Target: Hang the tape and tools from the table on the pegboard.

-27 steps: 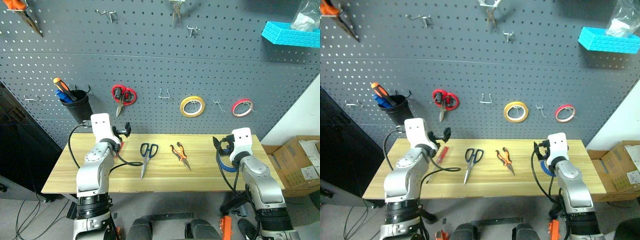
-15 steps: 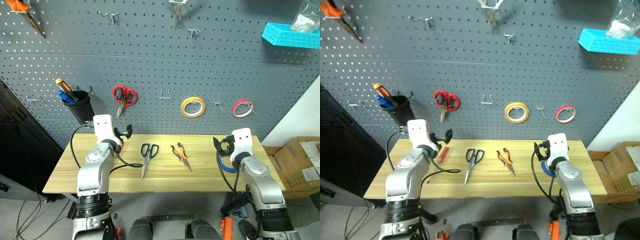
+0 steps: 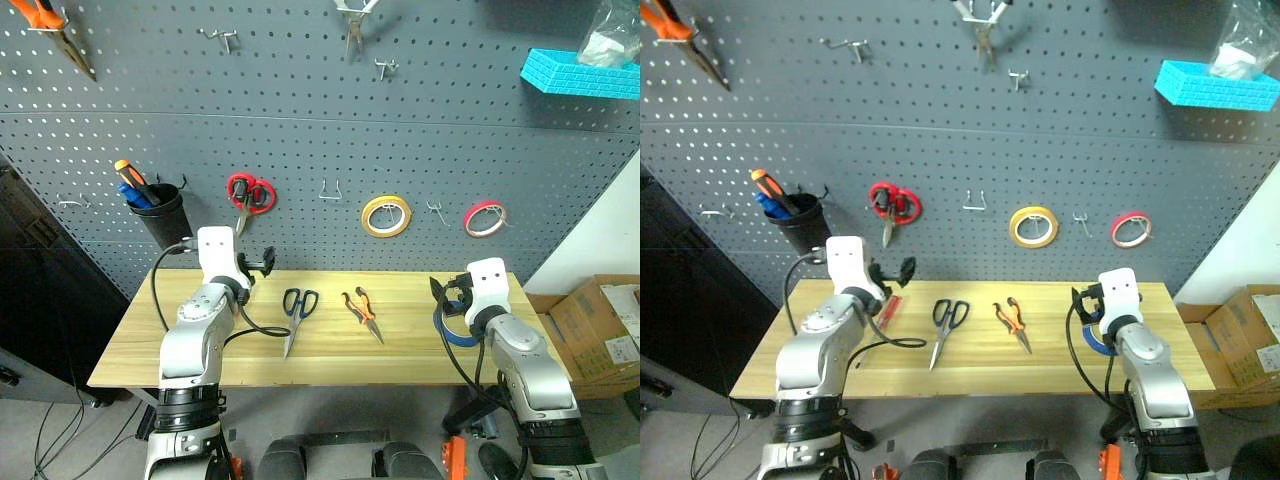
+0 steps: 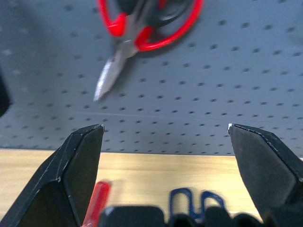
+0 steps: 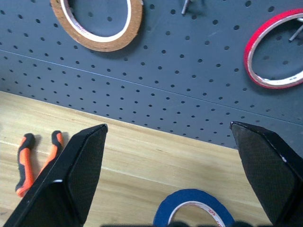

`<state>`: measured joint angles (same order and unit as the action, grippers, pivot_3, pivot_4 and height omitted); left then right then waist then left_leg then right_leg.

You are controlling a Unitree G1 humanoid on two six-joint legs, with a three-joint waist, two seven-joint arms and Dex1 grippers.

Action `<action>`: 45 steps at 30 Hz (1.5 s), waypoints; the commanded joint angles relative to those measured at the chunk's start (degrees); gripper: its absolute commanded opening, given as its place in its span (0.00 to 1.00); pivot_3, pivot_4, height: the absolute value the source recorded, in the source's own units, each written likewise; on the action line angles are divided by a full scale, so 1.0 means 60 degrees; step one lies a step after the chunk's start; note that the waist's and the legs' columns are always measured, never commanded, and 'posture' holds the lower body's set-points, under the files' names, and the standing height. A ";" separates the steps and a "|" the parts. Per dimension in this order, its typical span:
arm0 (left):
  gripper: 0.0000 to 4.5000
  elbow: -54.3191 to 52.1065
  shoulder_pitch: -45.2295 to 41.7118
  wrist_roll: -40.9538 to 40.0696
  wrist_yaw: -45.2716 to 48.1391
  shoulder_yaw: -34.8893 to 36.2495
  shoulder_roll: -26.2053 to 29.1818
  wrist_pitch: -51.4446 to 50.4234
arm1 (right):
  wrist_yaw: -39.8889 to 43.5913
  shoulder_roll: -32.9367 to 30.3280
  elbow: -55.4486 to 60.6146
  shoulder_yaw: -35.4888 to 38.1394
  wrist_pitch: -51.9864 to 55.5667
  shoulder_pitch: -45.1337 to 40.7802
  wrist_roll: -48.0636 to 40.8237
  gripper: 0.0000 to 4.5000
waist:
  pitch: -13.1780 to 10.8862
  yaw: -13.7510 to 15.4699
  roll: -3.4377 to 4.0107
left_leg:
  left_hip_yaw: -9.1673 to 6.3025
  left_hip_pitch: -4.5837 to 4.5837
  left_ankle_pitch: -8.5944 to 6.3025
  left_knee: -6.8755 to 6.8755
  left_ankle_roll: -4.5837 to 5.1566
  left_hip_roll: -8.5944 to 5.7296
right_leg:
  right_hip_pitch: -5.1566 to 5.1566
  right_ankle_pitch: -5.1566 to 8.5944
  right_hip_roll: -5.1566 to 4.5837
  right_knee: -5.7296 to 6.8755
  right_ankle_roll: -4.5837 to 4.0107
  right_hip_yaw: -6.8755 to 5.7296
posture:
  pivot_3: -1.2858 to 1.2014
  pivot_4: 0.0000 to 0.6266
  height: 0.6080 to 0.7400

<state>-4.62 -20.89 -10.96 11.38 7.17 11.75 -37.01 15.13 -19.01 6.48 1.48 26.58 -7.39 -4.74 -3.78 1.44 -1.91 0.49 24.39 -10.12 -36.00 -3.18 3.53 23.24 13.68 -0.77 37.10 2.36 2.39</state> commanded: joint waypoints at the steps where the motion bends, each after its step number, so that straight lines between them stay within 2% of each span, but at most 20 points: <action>1: 1.00 0.0406 -0.1167 -0.0667 0.1592 -0.1195 -0.0350 -0.0123 | 0.1224 -0.0632 -0.0486 -0.0502 0.0272 -0.0477 -0.0074 1.00 | -0.0006 0.0018 0.0009 | -0.0002 0.0000 0.0003 -0.0002 0.0004 -0.0009 | -0.0005 0.0001 0.0000 -0.0003 0.0000 0.0003 | 0.56 0.09 1.00; 5: 1.00 0.0918 -0.1811 -0.1331 0.2843 -0.2114 -0.0994 -0.0676 | 0.2220 -0.1270 -0.1737 -0.0665 0.0158 -0.1120 -0.0050 1.00 | -0.0047 -0.0034 0.0031 | 0.0007 -0.0001 0.0008 -0.0006 0.0018 -0.0015 | -0.0011 0.0002 0.0000 -0.0011 0.0000 0.0029 | 0.55 0.15 1.00; 7: 1.00 0.1160 -0.1967 -0.1553 0.3229 -0.2430 -0.1288 -0.0958 | 0.2584 -0.1509 -0.2362 -0.0703 0.0052 -0.1479 -0.0027 1.00 | -0.0139 -0.0067 0.0085 | 0.0012 -0.0002 0.0007 -0.0007 0.0022 -0.0016 | -0.0009 0.0002 0.0001 -0.0011 0.0000 0.0037 | 0.55 0.17 1.00; 11: 1.00 0.2032 -0.1908 -0.1223 0.3448 -0.3119 -0.1641 -0.0740 | 0.2994 -0.1786 -0.3949 -0.0725 -0.0618 -0.2285 0.0133 1.00 | -0.0315 -0.0284 0.0118 | -0.0016 -0.0009 0.0002 0.0004 0.0038 -0.0001 | -0.0002 0.0010 0.0042 -0.0001 -0.0013 0.0049 | 0.54 0.22 1.00; 17: 1.00 0.2761 -0.1666 -0.1001 0.3526 -0.3559 -0.1853 -0.0548 | 0.3458 -0.1797 -0.5802 -0.0696 -0.1074 -0.3188 0.0146 1.00 | -0.0604 -0.0358 0.0159 | -0.0043 -0.0021 0.0000 0.0009 0.0043 0.0015 | -0.0001 0.0016 0.0074 0.0024 -0.0023 0.0050 | 0.54 0.26 1.00; 24: 1.00 0.3532 -0.1522 -0.0691 0.3487 -0.3752 -0.2169 -0.0171 | 0.4217 -0.1411 -0.7311 -0.1061 -0.1015 -0.3760 0.0305 1.00 | -0.0813 -0.0334 0.0149 | -0.0039 -0.0013 0.0000 0.0006 0.0043 0.0012 | -0.0002 0.0013 0.0069 0.0018 -0.0017 0.0053 | 0.54 0.29 1.00; 36: 1.00 0.3144 -0.1211 -0.0569 0.3374 -0.3838 -0.2285 -0.0379 | 0.3774 -0.1170 -0.9819 -0.0967 -0.1607 -0.4553 0.0660 1.00 | -0.1008 -0.0298 0.0152 | -0.0041 -0.0002 0.0000 0.0009 0.0043 0.0011 | 0.0006 0.0014 0.0065 0.0011 -0.0017 0.0048 | 0.55 0.33 1.00; 44: 1.00 0.3257 -0.1295 -0.0572 0.3428 -0.3839 -0.2383 -0.0413 | 0.3625 -0.0944 -1.0408 -0.0415 -0.1105 -0.4949 0.0268 1.00 | -0.1165 -0.0325 0.0150 | -0.0040 0.0002 0.0000 0.0010 0.0042 0.0012 | 0.0008 0.0012 0.0064 0.0007 -0.0013 0.0051 | 0.54 0.34 1.00; 45: 1.00 0.3324 -0.1328 -0.0565 0.3433 -0.3831 -0.2399 -0.0388 | 0.3640 -0.0933 -1.0390 -0.0382 -0.1064 -0.4950 0.0266 0.96 | -0.1167 -0.0326 0.0151 | -0.0040 0.0003 -0.0001 0.0014 0.0043 0.0012 | 0.0008 0.0010 0.0064 0.0005 -0.0007 0.0049 | 0.54 0.34 1.00</action>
<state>17.00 -27.79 -14.28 31.73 -15.60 -1.69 -39.69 36.90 -24.37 -56.42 -2.11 19.64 -36.06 -2.33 -10.78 -0.51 -1.01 0.25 24.42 -10.13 -35.90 -2.92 3.60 23.31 13.73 -0.38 37.12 2.34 2.68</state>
